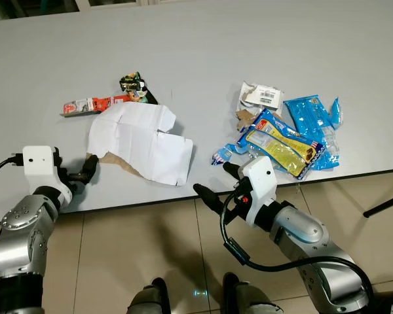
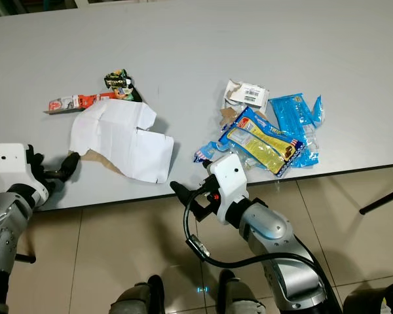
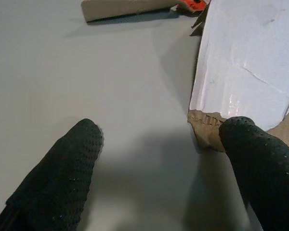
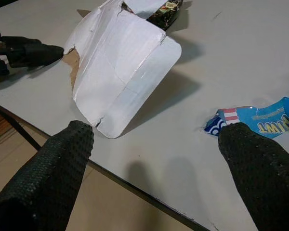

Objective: Picking trash to rubbish bin

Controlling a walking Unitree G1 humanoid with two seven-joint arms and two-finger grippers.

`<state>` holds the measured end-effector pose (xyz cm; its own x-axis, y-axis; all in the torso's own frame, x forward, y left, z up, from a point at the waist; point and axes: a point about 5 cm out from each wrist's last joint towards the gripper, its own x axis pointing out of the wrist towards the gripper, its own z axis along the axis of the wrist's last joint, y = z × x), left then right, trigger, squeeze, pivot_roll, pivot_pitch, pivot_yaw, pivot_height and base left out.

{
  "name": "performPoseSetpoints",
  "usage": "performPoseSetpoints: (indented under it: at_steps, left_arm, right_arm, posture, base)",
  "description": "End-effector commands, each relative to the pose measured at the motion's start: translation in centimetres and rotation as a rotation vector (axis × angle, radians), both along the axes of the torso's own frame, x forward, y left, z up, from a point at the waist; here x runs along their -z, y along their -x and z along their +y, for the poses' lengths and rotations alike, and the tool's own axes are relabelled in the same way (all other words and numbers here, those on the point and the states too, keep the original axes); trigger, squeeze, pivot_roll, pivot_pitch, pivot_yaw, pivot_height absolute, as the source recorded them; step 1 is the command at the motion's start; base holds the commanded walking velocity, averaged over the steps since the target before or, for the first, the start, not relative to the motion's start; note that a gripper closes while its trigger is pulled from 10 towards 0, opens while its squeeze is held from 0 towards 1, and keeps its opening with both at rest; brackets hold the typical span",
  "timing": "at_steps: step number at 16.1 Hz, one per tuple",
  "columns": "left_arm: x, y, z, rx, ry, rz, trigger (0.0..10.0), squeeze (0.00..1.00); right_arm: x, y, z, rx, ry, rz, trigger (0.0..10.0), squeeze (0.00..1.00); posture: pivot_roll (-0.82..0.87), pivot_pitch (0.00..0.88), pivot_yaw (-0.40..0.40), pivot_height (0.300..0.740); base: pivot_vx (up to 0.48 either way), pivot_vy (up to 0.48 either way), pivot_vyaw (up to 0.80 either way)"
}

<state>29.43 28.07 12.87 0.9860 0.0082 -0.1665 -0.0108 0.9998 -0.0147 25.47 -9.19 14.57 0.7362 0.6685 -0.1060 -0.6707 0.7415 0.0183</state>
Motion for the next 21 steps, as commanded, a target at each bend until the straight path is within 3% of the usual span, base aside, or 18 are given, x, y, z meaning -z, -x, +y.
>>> performPoseSetpoints:
  at_steps: [1, 7, 9, 12, 14, 15, 18, 19, 21]
  left_arm:
    - [1.6, 0.2, -0.2, 0.046, 0.030, 0.062, 10.0, 0.00]
    - [2.4, 1.0, -1.8, 0.194, 0.096, 0.043, 10.0, 0.00]
    - [2.8, 1.2, -2.4, 0.229, 0.107, 0.049, 10.0, 0.00]
    - [2.6, 1.2, -3.0, 0.242, 0.095, 0.036, 10.0, 0.00]
    - [1.4, 1.3, -3.3, 0.219, 0.098, -0.006, 10.0, 0.00]
    - [-0.1, 2.3, -4.7, 0.245, 0.106, -0.063, 10.0, 0.00]
    - [-1.2, 4.3, -7.0, 0.291, 0.143, -0.094, 10.0, 0.00]
    - [-1.5, 4.9, -7.7, 0.306, 0.135, -0.091, 10.0, 0.00]
    - [-2.3, 5.6, -8.2, 0.313, 0.124, -0.096, 10.0, 0.00]
  right_arm:
    - [-0.2, 0.4, 0.3, -0.019, -0.001, 0.001, 10.0, 0.00]
    - [0.2, 0.2, 0.2, -0.032, -0.054, 0.052, 10.0, 0.00]
    - [0.5, -0.5, -0.2, -0.045, -0.101, 0.118, 10.0, 0.00]
    - [0.4, -2.1, -0.7, -0.021, -0.123, 0.136, 10.0, 0.00]
    - [0.2, -3.0, -1.0, -0.015, -0.118, 0.131, 10.0, 0.00]
    - [0.2, -3.6, -1.2, -0.020, -0.106, 0.127, 10.0, 0.00]
    - [0.1, -4.3, -1.4, -0.039, -0.131, 0.142, 10.0, 0.00]
    - [0.2, -4.5, -1.4, -0.040, -0.148, 0.153, 10.0, 1.00]
    - [0.4, -4.8, -1.3, -0.030, -0.151, 0.153, 10.0, 1.00]
  posture:
    - [-0.08, 0.281, 0.034, 0.740]
    - [-0.08, 0.264, 0.029, 0.740]
    - [-0.07, 0.254, 0.025, 0.740]
    - [-0.07, 0.244, 0.019, 0.740]
    - [-0.06, 0.241, 0.012, 0.740]
    - [-0.05, 0.241, 0.009, 0.740]
    - [-0.01, 0.245, 0.001, 0.740]
    - [0.01, 0.251, 0.000, 0.740]
    - [0.04, 0.260, 0.005, 0.740]
  base:
    - [0.000, 0.000, 0.00]
    - [0.000, 0.000, 0.00]
    - [0.000, 0.000, 0.00]
    - [0.000, 0.000, 0.00]
    - [0.000, 0.000, 0.00]
    - [0.000, 0.000, 0.00]
    - [0.000, 0.000, 0.00]
    - [0.000, 0.000, 0.00]
    - [0.000, 0.000, 0.00]
